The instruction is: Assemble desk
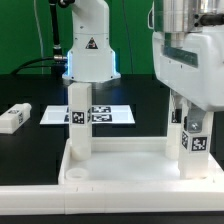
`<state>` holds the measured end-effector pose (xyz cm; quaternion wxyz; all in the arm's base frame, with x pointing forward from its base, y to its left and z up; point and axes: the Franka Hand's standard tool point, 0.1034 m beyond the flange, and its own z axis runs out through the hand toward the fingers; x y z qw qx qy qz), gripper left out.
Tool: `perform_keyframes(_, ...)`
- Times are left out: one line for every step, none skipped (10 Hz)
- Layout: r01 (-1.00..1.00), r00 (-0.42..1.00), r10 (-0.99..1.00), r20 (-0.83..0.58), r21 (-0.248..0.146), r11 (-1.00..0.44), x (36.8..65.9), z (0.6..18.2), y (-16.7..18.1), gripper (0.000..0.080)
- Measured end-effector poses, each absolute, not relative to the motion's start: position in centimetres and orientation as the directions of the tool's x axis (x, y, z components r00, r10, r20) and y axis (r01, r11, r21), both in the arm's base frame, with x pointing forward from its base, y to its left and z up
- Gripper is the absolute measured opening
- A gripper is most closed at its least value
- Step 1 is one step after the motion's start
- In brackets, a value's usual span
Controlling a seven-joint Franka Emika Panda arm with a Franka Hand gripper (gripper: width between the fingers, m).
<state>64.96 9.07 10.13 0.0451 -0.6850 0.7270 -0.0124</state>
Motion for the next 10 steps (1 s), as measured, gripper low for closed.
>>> perform_keyframes(-0.992, -0.102, -0.993, -0.053, -0.071, 0.105, 64.93, 10.18, 9.1, 0.0291)
perform_keyframes(-0.986, -0.149, -0.987, -0.057, -0.063, 0.152, 64.93, 10.19, 9.18, 0.0291)
perform_keyframes(-0.976, -0.208, -0.976, -0.06, -0.058, 0.211, 64.89, 10.18, 9.23, 0.0291)
perform_keyframes(-0.968, -0.24, -0.969, -0.061, -0.054, 0.244, 64.83, 10.17, 9.25, 0.0291)
perform_keyframes(-0.962, -0.267, -0.962, -0.061, -0.051, 0.27, 64.8, 10.17, 9.25, 0.0291)
perform_keyframes(-0.945, -0.322, -0.945, -0.062, -0.046, 0.325, 64.75, 10.18, 9.15, 0.0292)
perform_keyframes(-0.933, -0.355, -0.933, -0.061, -0.044, 0.358, 64.74, 10.19, 9.04, 0.0294)
perform_keyframes(-0.929, -0.366, -0.929, -0.06, -0.043, 0.369, 64.69, 10.2, 8.92, 0.0294)
perform_keyframes(-0.927, -0.371, -0.927, -0.06, -0.042, 0.374, 64.66, 10.16, 8.94, 0.0348)
perform_keyframes(-0.928, -0.368, -0.928, -0.06, -0.045, 0.371, 64.71, 10.14, 8.98, 0.0486)
